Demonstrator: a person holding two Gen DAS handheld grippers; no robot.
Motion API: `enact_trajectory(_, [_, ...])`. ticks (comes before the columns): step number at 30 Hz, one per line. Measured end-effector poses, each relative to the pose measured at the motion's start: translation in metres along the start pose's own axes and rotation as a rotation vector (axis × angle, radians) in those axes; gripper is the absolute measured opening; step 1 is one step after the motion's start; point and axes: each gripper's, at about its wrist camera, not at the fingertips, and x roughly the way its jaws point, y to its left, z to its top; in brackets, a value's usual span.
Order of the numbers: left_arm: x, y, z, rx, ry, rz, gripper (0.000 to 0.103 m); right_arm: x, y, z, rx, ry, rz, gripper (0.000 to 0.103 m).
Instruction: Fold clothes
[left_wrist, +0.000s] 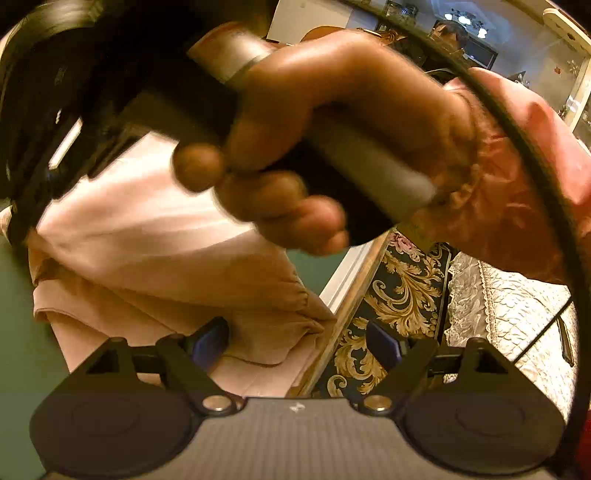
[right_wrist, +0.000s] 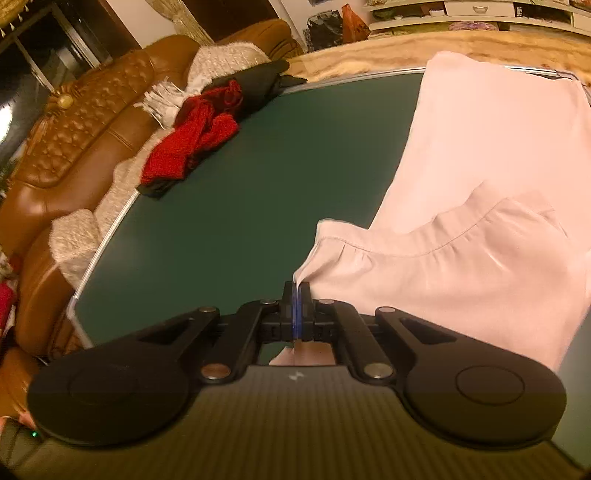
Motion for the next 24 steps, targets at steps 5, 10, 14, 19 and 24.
enact_trajectory(5, [-0.011,0.001,-0.003,-0.007,-0.008,0.016,0.086,-0.021,-0.007,-0.023,-0.013,-0.002,-0.046,0.007])
enact_trajectory(10, [-0.031,-0.001,-0.005,0.007,-0.039,0.027,0.085,-0.067,-0.013,-0.058,-0.053,-0.045,-0.091,0.023])
enact_trajectory(14, [-0.036,-0.012,-0.001,0.053,-0.026,-0.014,0.085,-0.104,-0.017,-0.085,-0.085,-0.079,-0.128,0.023])
enact_trajectory(19, [-0.024,-0.036,0.001,0.145,0.045,-0.057,0.085,-0.125,-0.006,-0.148,-0.151,-0.022,-0.203,0.023])
enact_trajectory(24, [-0.008,-0.043,0.005,0.16,0.089,-0.065,0.085,-0.111,0.006,-0.169,-0.199,0.031,-0.247,0.023])
